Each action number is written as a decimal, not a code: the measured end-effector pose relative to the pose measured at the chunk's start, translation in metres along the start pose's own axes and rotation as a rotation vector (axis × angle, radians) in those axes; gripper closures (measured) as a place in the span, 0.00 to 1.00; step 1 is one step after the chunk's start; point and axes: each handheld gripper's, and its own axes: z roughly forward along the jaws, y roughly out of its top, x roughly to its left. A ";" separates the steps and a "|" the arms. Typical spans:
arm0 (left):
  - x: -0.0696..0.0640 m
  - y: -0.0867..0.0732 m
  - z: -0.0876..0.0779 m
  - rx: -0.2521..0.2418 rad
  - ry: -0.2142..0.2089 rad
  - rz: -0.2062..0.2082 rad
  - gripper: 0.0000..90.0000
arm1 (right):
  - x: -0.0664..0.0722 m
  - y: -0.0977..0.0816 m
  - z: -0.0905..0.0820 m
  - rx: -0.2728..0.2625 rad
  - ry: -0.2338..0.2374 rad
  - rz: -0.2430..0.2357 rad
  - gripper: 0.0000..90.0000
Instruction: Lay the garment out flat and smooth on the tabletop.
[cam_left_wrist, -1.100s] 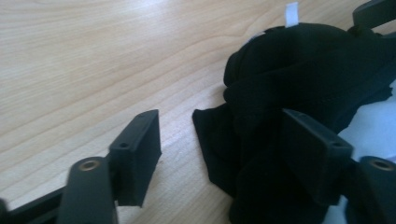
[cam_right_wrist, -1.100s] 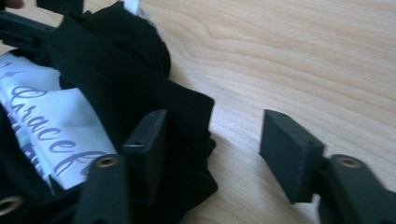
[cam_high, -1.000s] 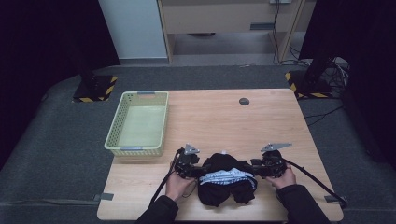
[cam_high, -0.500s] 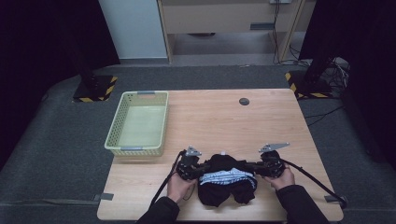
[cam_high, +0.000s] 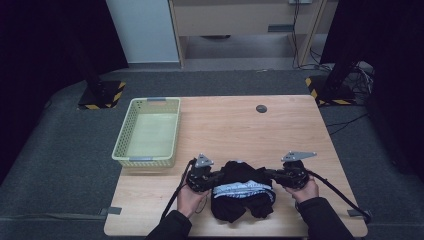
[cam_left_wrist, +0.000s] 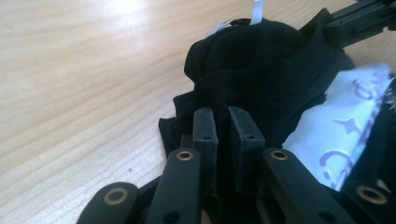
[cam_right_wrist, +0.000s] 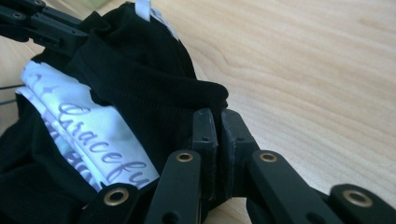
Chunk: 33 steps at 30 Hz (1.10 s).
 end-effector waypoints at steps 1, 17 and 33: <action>-0.001 0.001 -0.002 -0.005 0.004 0.007 0.91 | 0.000 0.001 -0.002 -0.009 0.002 -0.001 0.95; -0.015 0.015 -0.022 -0.092 0.012 0.059 0.92 | 0.008 0.015 -0.028 -0.114 -0.014 -0.040 0.95; -0.027 0.043 -0.045 -0.197 0.038 0.097 0.92 | 0.023 0.042 -0.062 -0.233 -0.076 -0.079 0.95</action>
